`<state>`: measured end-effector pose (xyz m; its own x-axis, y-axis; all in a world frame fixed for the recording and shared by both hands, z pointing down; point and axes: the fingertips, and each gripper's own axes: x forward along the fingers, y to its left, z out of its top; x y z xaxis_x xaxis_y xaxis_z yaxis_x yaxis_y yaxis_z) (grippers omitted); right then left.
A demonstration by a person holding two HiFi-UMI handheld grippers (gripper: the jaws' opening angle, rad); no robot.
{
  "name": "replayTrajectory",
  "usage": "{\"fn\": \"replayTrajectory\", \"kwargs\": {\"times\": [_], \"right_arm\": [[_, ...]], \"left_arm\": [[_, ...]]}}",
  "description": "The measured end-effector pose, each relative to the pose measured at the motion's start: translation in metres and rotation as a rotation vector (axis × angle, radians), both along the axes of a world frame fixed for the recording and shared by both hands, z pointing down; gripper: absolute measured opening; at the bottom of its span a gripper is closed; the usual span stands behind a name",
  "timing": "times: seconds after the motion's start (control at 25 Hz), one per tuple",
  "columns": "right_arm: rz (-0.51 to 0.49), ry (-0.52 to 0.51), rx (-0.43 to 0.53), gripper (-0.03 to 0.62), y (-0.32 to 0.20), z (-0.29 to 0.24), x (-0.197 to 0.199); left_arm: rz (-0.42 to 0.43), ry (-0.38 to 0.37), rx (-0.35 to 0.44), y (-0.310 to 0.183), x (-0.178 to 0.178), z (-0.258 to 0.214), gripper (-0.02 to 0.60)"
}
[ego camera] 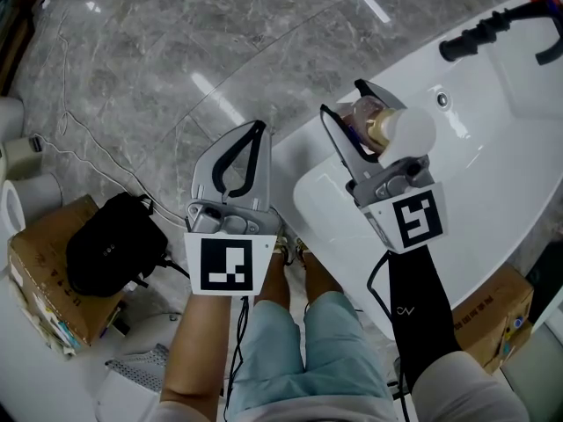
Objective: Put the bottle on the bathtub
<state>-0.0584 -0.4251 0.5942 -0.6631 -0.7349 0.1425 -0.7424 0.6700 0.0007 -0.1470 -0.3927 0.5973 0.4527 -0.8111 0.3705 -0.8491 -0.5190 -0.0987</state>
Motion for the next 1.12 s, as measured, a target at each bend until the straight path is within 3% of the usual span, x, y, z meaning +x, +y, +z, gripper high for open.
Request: {"fn": "replayTrajectory", "kwargs": {"times": [0.36,0.84,1.12], "right_arm": [[0.018,0.010,-0.011,0.354,0.004,0.000,0.009],[0.051,-0.014,-0.013,0.364,0.015,-0.009,0.023],[0.085,-0.034,-0.033,0.374,0.029,-0.019,0.027]], "left_arm": [[-0.005,0.030,0.008,0.000,0.003,0.000,0.002],[0.016,0.049,0.022,0.002,0.018,-0.018,0.000],[0.000,0.100,0.045,0.007,0.025,-0.042,0.002]]}}
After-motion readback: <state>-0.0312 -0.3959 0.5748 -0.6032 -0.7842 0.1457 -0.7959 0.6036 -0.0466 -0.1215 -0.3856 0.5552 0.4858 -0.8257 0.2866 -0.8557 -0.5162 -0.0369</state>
